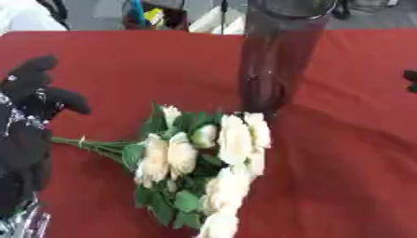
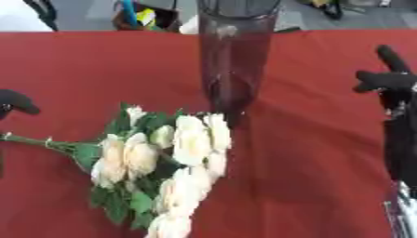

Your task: Arrange flowers into the vase.

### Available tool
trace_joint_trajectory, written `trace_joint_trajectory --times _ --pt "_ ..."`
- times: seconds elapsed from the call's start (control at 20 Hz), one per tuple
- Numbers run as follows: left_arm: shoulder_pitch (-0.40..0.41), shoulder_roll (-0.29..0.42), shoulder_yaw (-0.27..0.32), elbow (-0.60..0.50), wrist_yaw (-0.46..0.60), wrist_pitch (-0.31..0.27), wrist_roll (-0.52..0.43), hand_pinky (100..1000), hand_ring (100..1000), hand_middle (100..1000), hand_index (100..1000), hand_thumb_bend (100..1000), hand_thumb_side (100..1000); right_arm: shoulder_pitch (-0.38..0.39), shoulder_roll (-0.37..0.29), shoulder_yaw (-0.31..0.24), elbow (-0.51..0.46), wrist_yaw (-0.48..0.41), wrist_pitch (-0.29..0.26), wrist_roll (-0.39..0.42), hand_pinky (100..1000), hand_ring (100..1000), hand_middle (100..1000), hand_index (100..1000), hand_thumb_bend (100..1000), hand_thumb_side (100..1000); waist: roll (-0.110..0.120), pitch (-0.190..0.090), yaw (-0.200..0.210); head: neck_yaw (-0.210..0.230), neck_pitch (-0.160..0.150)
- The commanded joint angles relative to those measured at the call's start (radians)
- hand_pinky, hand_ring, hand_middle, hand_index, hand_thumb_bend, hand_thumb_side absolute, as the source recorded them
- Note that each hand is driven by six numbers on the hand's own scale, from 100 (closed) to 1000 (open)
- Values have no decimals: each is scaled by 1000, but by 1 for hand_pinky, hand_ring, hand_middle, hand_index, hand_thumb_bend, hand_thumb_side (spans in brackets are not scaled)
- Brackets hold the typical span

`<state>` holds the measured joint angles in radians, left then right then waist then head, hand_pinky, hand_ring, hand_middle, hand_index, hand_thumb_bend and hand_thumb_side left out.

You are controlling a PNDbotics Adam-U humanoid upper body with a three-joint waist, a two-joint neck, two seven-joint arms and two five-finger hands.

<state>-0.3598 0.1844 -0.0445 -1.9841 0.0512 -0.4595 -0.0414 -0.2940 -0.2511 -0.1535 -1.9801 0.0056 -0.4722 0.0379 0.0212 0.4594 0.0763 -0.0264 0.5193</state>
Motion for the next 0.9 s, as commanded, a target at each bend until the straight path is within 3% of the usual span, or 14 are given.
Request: trace_joint_trajectory --times 0.05,0.3,0.45,0.65,0.9 --pt "-3 21 13 -16 -2 -7 1 539 600 815 786 100 938 -7 -15 -2 -20 -6 4 2 843 991 550 718 100 945 3 -26 -1 1 6" --pt "-1 46 12 -16 -9 -25 2 541 604 817 795 100 908 -9 -19 -1 -20 -9 11 3 844 992 551 717 100 943 12 -31 0 -4 5" --pt "-4 96 14 -16 -23 -51 1 544 609 819 809 100 870 -9 -23 0 -20 -13 17 4 843 991 551 718 100 943 19 -37 1 -2 10" --pt "-12 200 29 -16 -72 -85 7 552 626 828 846 100 802 -6 -29 1 -20 -20 23 4 843 990 552 718 100 943 28 -49 2 -3 20" --pt "-2 369 43 -16 -195 -127 21 571 668 849 907 100 647 0 -40 4 -20 -30 27 8 842 988 553 719 100 943 39 -63 2 1 38"
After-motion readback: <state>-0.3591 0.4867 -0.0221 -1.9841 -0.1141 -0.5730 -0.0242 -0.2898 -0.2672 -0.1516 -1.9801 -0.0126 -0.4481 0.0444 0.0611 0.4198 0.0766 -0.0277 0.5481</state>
